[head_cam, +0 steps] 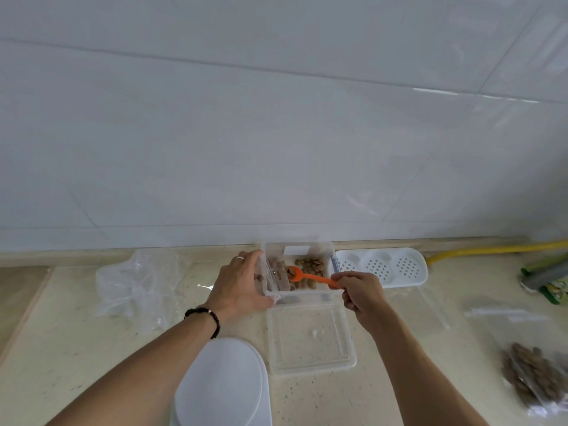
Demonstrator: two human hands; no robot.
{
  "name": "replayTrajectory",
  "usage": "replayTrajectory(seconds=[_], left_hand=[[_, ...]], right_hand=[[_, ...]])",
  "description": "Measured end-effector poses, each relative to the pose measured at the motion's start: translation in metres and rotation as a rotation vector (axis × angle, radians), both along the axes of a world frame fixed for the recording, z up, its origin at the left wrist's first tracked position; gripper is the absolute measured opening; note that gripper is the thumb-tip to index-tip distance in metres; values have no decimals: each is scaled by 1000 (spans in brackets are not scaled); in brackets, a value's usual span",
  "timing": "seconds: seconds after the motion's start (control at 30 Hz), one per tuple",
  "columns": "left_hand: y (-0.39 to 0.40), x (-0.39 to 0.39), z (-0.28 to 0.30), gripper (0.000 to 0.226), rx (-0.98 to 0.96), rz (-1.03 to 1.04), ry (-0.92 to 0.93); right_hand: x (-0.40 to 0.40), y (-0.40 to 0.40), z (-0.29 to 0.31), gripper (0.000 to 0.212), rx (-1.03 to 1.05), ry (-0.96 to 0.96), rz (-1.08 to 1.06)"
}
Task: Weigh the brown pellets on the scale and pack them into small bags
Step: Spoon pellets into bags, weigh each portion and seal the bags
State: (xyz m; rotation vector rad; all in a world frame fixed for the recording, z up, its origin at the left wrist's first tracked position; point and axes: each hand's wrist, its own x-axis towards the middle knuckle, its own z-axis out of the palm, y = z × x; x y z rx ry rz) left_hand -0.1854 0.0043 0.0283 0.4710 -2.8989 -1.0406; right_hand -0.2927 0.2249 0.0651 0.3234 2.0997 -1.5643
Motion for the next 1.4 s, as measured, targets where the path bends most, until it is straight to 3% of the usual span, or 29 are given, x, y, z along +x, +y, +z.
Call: replayTrajectory(seconds=[0.27,0.53,0.63,0.8,0.97,1.13,1.4], left_hand=[[7,-5,10,94,-73,33,-9],[17,-7,17,89,-7,68,73],[17,-6,16,90,-11,74,78],[14,-6,11,93,-25,82,43],[13,-7,6,95,-9,69,44],[9,-4,3,91,17,46,57],[0,-2,-4,88,15,-6,54]], right_hand=[[2,11,36,22,-84,124,3],[33,-13,63,24,338,765,645],[34,-8,62,26,379,885,638],[20,6,62,24,343,819,364],[7,12,42,24,407,699,261],[2,9,11,23,618,678,393],[6,-20,-2,26,362,337,511]])
